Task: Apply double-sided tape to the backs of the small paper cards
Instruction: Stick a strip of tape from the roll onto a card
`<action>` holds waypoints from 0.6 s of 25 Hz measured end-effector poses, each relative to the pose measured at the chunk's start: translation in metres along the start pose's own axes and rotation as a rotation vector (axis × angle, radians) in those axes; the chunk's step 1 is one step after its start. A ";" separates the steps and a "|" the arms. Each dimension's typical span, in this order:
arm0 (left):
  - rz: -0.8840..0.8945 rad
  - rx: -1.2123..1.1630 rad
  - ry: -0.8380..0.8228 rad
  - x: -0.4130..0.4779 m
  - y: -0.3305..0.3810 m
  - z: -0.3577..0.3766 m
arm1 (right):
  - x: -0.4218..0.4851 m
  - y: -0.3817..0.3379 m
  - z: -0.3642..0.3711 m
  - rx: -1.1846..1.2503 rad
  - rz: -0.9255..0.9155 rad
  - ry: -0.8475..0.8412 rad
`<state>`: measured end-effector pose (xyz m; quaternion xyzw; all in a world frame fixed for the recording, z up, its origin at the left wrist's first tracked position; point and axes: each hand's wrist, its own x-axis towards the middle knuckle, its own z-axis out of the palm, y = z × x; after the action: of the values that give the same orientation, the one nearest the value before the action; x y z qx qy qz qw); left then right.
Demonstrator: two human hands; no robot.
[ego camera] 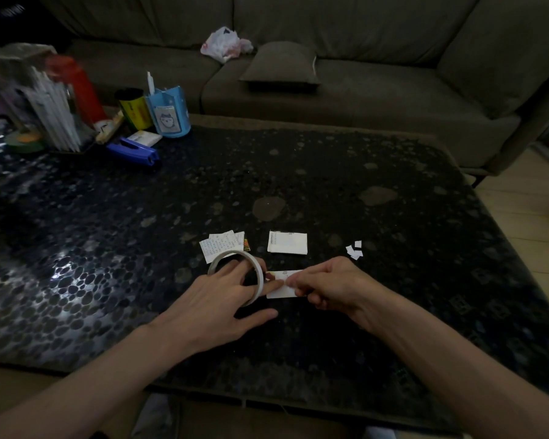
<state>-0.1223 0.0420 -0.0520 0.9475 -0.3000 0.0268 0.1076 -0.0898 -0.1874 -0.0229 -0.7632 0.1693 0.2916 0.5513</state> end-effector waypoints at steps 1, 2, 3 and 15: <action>0.004 0.010 -0.001 0.000 0.000 0.000 | 0.000 0.000 0.000 0.000 0.001 0.001; 0.015 0.025 0.000 0.000 0.000 0.000 | 0.000 -0.001 0.001 0.000 0.008 0.005; 0.029 0.046 -0.003 0.000 0.000 -0.001 | 0.000 -0.001 0.001 0.001 0.020 0.016; 0.070 0.135 -0.003 0.002 0.000 -0.003 | -0.005 -0.011 0.007 0.046 0.124 0.064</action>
<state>-0.1204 0.0419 -0.0492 0.9415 -0.3306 0.0491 0.0421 -0.0891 -0.1773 -0.0133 -0.7472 0.2404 0.2968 0.5438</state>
